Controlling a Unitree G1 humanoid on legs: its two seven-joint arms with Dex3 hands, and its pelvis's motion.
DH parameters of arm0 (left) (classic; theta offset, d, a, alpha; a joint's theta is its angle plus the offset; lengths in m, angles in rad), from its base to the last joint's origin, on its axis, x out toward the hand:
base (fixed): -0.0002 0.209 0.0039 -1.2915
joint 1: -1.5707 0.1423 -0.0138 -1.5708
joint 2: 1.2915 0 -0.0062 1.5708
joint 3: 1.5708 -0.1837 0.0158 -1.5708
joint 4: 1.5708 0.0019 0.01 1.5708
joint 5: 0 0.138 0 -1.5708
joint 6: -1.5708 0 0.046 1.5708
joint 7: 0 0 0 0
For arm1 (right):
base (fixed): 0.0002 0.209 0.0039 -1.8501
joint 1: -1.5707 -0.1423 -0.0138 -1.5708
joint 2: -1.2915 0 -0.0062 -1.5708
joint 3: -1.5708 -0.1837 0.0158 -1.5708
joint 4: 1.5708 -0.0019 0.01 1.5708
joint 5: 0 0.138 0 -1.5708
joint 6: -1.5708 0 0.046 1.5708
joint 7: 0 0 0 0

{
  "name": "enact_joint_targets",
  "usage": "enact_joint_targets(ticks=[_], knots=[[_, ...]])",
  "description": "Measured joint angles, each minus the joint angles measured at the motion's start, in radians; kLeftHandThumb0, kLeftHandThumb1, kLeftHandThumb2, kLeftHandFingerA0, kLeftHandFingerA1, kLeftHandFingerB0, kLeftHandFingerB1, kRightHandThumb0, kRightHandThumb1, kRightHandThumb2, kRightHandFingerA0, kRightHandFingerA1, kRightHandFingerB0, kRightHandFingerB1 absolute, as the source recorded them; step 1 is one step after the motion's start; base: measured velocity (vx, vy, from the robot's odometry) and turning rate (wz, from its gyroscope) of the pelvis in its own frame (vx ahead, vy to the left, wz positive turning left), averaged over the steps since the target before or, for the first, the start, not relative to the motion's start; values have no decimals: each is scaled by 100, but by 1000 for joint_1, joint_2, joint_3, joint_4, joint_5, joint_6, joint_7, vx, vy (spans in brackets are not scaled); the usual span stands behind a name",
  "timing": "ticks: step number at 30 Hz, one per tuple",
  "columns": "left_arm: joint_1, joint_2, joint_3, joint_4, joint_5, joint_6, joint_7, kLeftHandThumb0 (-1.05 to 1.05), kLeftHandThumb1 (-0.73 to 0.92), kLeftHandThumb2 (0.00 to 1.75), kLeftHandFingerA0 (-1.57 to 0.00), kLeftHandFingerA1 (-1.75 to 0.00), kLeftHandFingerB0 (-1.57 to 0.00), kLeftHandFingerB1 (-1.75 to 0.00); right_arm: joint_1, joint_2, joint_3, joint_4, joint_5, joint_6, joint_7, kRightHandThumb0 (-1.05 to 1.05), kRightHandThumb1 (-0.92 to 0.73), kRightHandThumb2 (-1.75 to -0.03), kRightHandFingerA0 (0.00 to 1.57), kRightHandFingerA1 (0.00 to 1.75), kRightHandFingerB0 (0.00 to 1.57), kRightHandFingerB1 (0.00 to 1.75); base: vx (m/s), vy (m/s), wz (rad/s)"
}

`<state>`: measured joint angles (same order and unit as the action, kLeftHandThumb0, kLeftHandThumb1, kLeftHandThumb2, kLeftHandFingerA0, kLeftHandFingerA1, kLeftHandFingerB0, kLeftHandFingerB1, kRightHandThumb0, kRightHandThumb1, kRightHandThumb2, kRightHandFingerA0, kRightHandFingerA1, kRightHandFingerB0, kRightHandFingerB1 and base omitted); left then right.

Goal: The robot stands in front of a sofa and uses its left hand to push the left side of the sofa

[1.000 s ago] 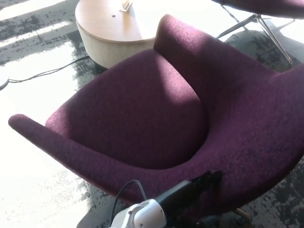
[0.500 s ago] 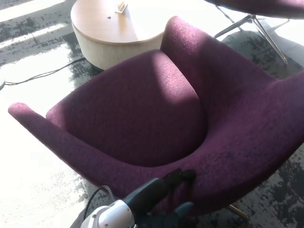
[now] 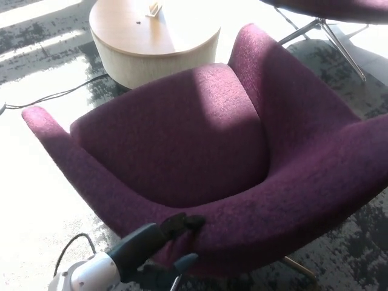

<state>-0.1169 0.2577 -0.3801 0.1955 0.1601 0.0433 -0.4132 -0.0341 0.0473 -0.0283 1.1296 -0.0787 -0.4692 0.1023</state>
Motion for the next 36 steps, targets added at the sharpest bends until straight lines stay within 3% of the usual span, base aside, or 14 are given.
enact_joint_targets(ticks=[1, 4, 5, 7, 8, 9, 20, 21, 22, 28, 29, 30, 31, 36], knots=[[1, 10, 10, 10, -5, -10, -3, -85, 92, 73, -14, -32, -13, -26, 1, 2, -2, 0, 2, 0, 0, -64, -71, -63, 65, 42, 53, 36, 0, 0, 0], [-4, 28, 44, 46, -18, -35, -9, -90, 85, 116, -2, -40, -9, -35, -2, 6, -7, 1, 5, 0, 1, -64, -72, -63, 64, 44, 52, 36, 0, 0, 0], [-7, 38, 57, 64, -24, -48, -12, -90, 82, 115, -4, -41, -11, -40, -3, 7, -8, 1, 6, 0, 3, -66, -58, -95, 56, 57, 45, 51, 0, 0, 0], [-8, 55, 75, 86, -28, -67, -14, -90, 81, 115, -2, -40, -14, -41, -1, 7, -8, 3, 7, -2, 5, -66, -71, -63, 64, 43, 54, 37, 0, 0, 0], [-9, 67, 96, 110, -33, -86, -16, -84, 92, 71, -13, -29, -17, -28, -1, 7, -8, 8, 7, -4, 7, -65, -72, -63, 64, 42, 53, 37, 0, 0, 0], [-9, 71, 105, 120, -36, -92, -17, -91, 82, 115, -4, -41, -11, -39, 0, 7, -8, 10, 8, -5, 7, -67, -72, -64, 64, 40, 51, 36, 0, 0, 0], [13, 129, 267, 265, -86, -192, -4, -89, 84, 116, -5, -43, -8, -39, 8, 5, -9, 15, 9, -6, 17, -67, -58, -95, 55, 55, 42, 50, 0, 0, 0], [23, 130, 288, 274, -96, -204, -4, -78, 92, 76, -16, -35, -14, -29, 9, 5, -9, 15, 9, -6, 17, -66, -58, -94, 55, 55, 43, 50, 0, 0, 0], [31, 132, 303, 278, -102, -213, -3, -35, 54, 113, -1, -49, 0, -47, 9, 4, -9, 15, 9, -6, 17, -64, -71, -64, 63, 41, 50, 36, 0, 0, 0], [81, 137, 408, 333, -163, -265, -12, -35, 52, 112, -1, -49, 0, -46, 17, 0, -7, 13, 8, -9, 20, -65, -71, -63, 63, 41, 51, 36, 0, 0, 0], [87, 140, 424, 346, -172, -272, -17, -35, 52, 111, -2, -49, 0, -47, 17, 0, -7, 13, 8, -10, 20, -66, -58, -95, 55, 55, 43, 51, 0, 0, 0], [93, 144, 442, 362, -184, -280, -24, -85, 81, 91, -9, -37, -12, -35, 20, 0, -7, 13, 8, -10, 20, -65, -70, -63, 63, 42, 51, 36, 0, 0, 0], [98, 148, 458, 377, -194, -287, -31, -35, 52, 112, -1, -49, 0, -46, 22, 0, -8, 13, 8, -11, 20, -65, -70, -63, 64, 41, 51, 36, 0, 0, 0], [144, 168, 511, 435, -223, -295, -59, -35, 53, 112, -2, -49, 0, -46, 26, 0, -10, 13, 9, -11, 21, -67, -58, -95, 54, 55, 42, 50, 0, 0, 6]])
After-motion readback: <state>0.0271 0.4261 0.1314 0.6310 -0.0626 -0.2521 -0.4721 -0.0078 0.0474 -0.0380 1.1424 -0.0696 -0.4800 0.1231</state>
